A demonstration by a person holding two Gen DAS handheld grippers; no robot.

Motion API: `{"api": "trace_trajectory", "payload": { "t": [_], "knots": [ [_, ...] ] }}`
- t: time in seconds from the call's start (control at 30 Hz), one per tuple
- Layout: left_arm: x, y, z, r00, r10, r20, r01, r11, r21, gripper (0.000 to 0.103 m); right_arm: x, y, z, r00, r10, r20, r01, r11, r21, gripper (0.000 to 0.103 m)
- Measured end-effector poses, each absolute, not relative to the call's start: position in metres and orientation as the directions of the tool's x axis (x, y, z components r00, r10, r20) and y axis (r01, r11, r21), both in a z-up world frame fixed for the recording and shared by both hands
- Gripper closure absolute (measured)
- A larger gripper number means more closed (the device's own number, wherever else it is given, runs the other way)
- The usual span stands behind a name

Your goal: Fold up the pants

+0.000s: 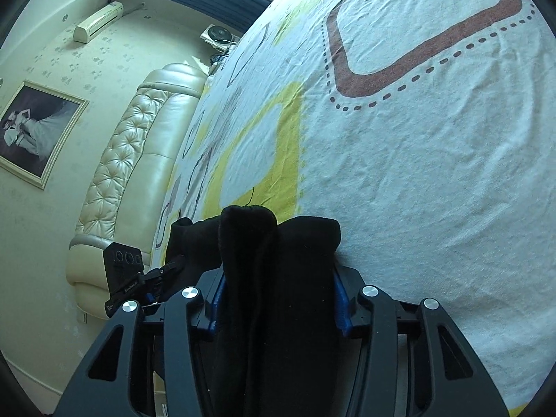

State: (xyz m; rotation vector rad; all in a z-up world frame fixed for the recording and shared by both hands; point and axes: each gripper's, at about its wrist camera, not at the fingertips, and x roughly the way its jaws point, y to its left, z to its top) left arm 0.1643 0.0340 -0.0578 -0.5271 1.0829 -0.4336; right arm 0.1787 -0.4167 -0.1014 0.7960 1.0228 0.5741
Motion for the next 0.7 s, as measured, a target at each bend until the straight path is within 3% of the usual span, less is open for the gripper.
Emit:
{"api": "trace_trajectory", "payload": {
  "t": [0.27, 0.7],
  "knots": [
    [0.178, 0.031, -0.051, 0.431, -0.515, -0.741, 0.084, 0.840, -0.536, 0.063, 0.188, -0.412, -0.100, 0.433, 0.739, -0.516, -0.069, 0.598, 0.798, 0.057],
    [0.209, 0.046, -0.048, 0.459, -0.492, -0.740, 0.045, 0.845, -0.533, 0.064, 0.216, -0.398, -0.099, 0.456, 0.739, -0.496, -0.065, 0.584, 0.809, 0.057]
  ]
}}
